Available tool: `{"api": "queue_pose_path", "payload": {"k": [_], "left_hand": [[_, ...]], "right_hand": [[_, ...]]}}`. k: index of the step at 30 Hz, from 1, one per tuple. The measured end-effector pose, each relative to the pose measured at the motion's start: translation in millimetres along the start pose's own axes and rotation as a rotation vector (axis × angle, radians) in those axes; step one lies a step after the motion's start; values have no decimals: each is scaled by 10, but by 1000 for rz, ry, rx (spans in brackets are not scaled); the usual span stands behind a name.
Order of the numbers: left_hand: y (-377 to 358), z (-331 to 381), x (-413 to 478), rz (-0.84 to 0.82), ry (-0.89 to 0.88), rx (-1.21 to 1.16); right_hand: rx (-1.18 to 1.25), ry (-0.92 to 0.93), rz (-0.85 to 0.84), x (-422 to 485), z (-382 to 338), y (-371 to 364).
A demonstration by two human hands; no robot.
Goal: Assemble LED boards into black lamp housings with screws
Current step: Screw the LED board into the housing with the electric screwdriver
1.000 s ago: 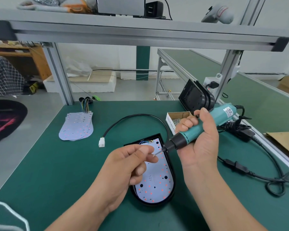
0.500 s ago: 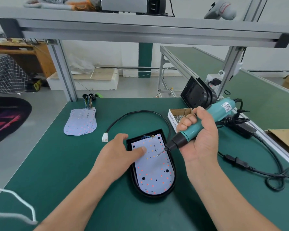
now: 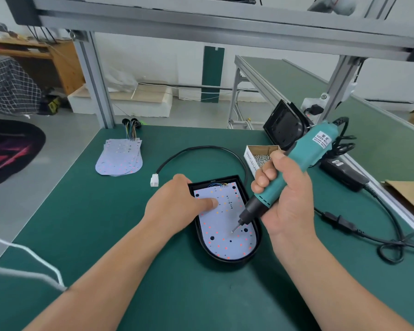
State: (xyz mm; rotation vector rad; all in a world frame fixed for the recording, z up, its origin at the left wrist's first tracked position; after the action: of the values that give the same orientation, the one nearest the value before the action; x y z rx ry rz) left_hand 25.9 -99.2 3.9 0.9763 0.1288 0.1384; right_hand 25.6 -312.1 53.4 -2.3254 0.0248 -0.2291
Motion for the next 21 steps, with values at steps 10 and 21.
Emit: {"api": "queue_pose_path", "payload": {"k": [10, 21], "left_hand": [[-4, -1, 9, 17, 3, -8], [12, 25, -26, 7, 29, -2]], "right_hand": [[-114, 19, -116, -93, 2, -98], [-224, 67, -242, -187, -24, -213]]}}
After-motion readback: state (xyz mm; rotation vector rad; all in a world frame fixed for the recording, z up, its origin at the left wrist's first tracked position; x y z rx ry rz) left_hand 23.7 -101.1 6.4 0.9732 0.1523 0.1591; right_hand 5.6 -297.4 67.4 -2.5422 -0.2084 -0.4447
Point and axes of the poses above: each hand's wrist, its own x-axis towards the middle knuckle, its own y-axis out of the back of the hand, z = x × y, the point moved 4 cm from there along x, towards the middle knuckle, and after that the axes turned 7 degrees about x, right-handed, at the moved point
